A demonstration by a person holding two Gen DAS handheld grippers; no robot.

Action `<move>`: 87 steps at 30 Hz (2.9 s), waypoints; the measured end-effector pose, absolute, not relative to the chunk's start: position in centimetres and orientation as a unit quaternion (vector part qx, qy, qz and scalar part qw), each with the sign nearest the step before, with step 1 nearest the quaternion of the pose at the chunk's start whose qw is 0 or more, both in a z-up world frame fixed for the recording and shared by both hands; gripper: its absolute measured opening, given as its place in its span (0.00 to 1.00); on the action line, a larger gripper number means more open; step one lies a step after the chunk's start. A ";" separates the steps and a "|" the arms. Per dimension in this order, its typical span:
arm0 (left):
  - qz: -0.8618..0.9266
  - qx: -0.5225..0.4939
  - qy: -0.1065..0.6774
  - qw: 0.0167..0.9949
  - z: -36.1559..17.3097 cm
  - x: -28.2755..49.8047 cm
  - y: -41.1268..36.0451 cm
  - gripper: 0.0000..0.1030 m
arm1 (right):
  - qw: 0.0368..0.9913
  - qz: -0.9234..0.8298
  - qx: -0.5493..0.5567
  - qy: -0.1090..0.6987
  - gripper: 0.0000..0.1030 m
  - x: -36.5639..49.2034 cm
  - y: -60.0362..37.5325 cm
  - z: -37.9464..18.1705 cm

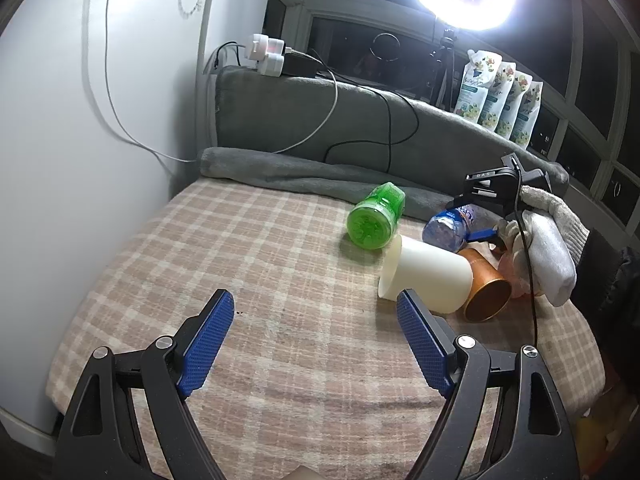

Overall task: Flip cup upright
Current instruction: 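Grasp the blue Arctic Ocean cup lying on its side with the right tool, then lift the cup with the right tool and carry it toward the left tool, then close the left tool on the cup while the right tool opens and releases it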

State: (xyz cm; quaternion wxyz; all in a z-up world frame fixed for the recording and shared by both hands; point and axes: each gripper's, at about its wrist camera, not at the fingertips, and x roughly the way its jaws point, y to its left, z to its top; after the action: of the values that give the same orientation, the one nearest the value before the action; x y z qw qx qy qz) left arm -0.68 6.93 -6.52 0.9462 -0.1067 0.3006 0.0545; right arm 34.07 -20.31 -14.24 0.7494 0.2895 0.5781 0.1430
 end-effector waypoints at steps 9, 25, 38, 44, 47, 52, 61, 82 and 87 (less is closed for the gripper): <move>0.061 -0.105 0.297 0.947 -6.5 -0.9 7.2 0.81 | 0.758 0.154 0.281 0.568 0.64 34.7 -18.0 -14.0; 0.061 -0.101 0.292 0.949 -6.2 -1.1 7.1 0.81 | 0.790 0.235 0.260 0.503 0.59 31.4 -18.6 -7.9; 0.029 -0.113 0.298 0.947 -5.7 -1.2 6.8 0.81 | 0.774 0.329 0.203 0.502 0.59 20.8 -19.6 -4.0; -0.008 -0.127 0.309 0.943 -5.4 -1.0 6.1 0.81 | 0.748 0.357 0.174 0.532 0.59 15.2 -19.6 -6.2; -0.033 -0.146 0.324 0.934 -5.7 -0.6 5.8 0.81 | 0.734 0.363 0.165 0.551 0.59 13.6 -19.6 -7.9; -0.066 -0.166 0.343 0.922 -6.0 -0.2 5.1 0.81 | 0.721 0.352 0.148 0.578 0.59 12.6 -18.9 -11.0; -0.110 -0.184 0.380 0.900 -6.7 0.7 4.2 0.81 | 0.718 0.344 0.123 0.592 0.62 11.5 -17.6 -13.5; -0.222 -0.216 0.487 0.817 -9.2 6.7 0.7 0.81 | 0.836 0.251 0.123 0.472 0.75 5.5 -25.5 -10.0; -0.249 -0.241 0.528 0.775 -10.8 9.1 -0.8 0.81 | 0.845 0.217 0.152 0.465 0.76 3.7 -28.6 -10.6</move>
State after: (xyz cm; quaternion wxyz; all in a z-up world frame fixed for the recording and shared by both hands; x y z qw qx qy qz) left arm 9.13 -0.78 -10.77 0.7751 -0.2410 0.5284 -0.2490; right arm 3.67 -28.60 -10.58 0.8449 0.1520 0.4646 0.2171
